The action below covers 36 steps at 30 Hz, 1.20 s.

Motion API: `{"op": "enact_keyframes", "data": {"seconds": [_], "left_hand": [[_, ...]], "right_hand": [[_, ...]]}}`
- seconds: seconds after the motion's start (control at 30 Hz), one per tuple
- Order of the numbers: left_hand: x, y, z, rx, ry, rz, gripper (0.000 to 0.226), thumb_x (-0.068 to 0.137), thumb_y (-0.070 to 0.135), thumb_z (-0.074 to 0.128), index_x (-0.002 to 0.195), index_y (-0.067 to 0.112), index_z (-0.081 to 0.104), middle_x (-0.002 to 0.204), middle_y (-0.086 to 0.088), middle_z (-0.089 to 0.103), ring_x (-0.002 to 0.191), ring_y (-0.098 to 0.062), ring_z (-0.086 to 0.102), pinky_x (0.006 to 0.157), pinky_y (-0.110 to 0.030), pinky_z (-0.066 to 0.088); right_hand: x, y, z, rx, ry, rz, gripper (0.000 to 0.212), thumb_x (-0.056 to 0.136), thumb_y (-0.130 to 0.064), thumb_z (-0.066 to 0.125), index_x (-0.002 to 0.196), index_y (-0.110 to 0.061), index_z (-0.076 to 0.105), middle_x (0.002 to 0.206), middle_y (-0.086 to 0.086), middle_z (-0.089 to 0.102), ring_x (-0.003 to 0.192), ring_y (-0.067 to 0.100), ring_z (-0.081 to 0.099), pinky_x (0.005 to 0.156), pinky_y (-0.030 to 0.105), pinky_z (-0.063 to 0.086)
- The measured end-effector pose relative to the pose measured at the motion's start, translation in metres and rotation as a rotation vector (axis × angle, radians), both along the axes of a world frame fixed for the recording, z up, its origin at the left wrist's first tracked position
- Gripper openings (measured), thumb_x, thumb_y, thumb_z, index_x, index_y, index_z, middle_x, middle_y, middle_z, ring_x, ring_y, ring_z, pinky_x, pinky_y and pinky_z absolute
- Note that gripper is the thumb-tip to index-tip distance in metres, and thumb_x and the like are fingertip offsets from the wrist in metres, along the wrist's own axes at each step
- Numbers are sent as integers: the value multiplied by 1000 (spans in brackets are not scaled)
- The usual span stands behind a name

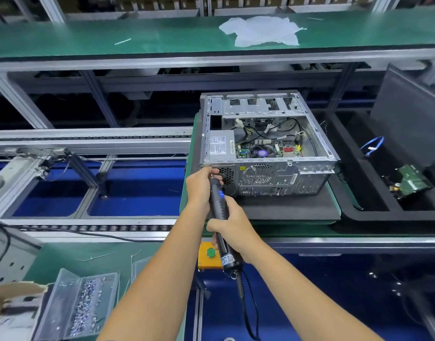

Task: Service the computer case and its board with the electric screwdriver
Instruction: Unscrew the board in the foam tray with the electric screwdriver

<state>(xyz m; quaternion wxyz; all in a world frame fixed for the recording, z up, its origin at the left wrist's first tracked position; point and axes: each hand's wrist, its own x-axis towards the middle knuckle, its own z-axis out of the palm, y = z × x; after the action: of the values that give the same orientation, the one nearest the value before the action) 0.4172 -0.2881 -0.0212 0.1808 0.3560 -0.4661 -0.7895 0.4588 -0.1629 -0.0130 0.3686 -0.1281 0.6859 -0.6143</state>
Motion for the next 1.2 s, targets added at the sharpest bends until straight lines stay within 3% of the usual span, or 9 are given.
{"op": "enact_keyframes", "data": {"seconds": [0.33,0.53,0.7,1.0,1.2], "left_hand": [[2,-2,5,52,0,-35,18,87,10,51,78,0,62,60,-9,60,49,-18,53,49,-25,48],[9,0,3,130,22,-19,17,82,8,46,77,2,60,62,-10,61,52,-20,53,51,-26,47],[11,0,7,117,14,-33,15,83,9,48,75,5,60,64,-10,60,53,-21,53,50,-26,46],[12,2,14,12,-24,-24,9,84,8,54,78,5,61,66,-10,60,56,-21,54,52,-26,48],[4,5,38,-60,55,6,12,80,11,53,71,5,58,61,-12,57,49,-21,50,50,-26,45]], "right_hand": [[8,-6,3,25,17,-69,47,77,-3,65,112,-31,50,103,16,60,56,21,61,53,33,57],[7,-9,0,63,86,-68,50,76,-2,66,110,-35,50,102,12,61,74,27,63,71,47,60],[7,-11,2,48,31,-86,53,75,-4,67,119,-27,49,102,16,62,61,26,63,57,38,59],[8,-6,7,32,14,-56,44,75,-3,69,107,-28,51,103,16,62,57,19,61,52,30,55],[0,0,26,-32,123,-10,44,73,-2,67,107,-26,51,101,20,61,56,21,58,50,29,51]]}}
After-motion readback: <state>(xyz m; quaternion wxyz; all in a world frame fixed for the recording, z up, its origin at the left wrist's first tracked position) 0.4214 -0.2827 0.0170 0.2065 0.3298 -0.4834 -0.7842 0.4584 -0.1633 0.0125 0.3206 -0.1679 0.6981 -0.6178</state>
